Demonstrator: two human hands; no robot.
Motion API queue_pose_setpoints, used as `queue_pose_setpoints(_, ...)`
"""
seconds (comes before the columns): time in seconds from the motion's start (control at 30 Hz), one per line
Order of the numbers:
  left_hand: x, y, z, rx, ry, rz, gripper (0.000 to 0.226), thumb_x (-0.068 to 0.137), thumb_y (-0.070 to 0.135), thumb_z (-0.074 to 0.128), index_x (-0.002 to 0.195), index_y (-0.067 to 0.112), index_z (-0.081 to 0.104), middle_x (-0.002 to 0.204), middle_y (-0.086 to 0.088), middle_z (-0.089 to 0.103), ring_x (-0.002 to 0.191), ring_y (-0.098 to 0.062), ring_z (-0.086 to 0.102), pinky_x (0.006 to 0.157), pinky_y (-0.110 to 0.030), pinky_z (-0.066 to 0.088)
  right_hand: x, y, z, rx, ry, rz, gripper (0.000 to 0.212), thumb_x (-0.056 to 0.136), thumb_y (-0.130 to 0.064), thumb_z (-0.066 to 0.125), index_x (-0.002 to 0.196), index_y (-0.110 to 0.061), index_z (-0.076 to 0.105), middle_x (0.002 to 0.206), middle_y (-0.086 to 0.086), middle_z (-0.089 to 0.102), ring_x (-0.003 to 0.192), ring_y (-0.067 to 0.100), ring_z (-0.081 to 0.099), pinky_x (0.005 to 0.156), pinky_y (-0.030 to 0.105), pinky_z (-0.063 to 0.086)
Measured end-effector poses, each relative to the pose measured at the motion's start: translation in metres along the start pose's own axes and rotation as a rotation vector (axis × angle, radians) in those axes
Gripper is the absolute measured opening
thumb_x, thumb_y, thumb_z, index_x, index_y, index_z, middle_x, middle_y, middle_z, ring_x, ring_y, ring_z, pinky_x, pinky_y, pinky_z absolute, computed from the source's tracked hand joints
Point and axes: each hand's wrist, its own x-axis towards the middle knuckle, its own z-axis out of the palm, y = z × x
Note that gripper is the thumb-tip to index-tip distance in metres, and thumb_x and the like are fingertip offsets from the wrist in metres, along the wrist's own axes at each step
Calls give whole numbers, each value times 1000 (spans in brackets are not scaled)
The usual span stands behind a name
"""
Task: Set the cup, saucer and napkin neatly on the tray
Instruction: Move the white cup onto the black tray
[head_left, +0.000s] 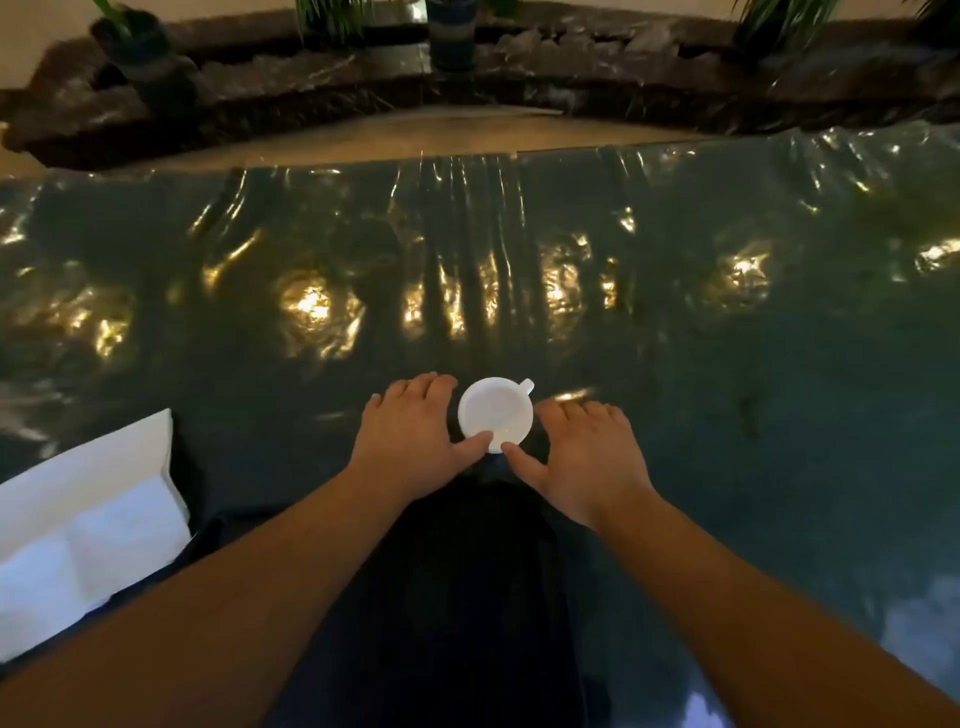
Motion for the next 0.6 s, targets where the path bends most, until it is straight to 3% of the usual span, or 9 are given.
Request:
queue_pose_setpoints(0.07,4,4,5,-101,-49,-51,93,71,86,48,145,31,35,147,2,50,129,-26,50,103,-53,44,3,-2,6,54,1,32,77,90,-83,25,129,-24,57,105,-3,71,97,23,63,96,45,46)
queue_pose_setpoints(0.17,8,6,15,-323,-164,-121,91,74,73,62,148,34,27,139,3,54,116,-22,56,86,-40,49,6,-8,18,240,-24,76,70,89,-79,37,129,-24,53,91,-9,66,80,15,62,78,37,50)
queue_pose_setpoints(0.3,12,12,19,-647,-256,-218,69,84,49,66,144,33,37,128,5,58,102,-15,60,86,-39,55,12,-13,26,650,-129,250,56,90,-65,55,132,-29,49,97,-17,62,83,6,61,61,27,47)
queue_pose_setpoints(0.47,-8,22,9,-786,-193,-301,60,78,47,63,133,34,41,114,11,57,92,-10,60,69,-28,51,2,-25,17,734,-72,271,52,86,-64,51,129,-35,49,97,-20,63,84,3,61,62,27,47)
queue_pose_setpoints(0.6,-55,26,0,-900,-188,-372,54,71,48,62,119,44,37,106,13,62,87,-11,67,63,-27,52,-30,-37,1,688,34,199,52,86,-62,53,131,-36,51,108,-17,66,92,6,62,75,32,55)
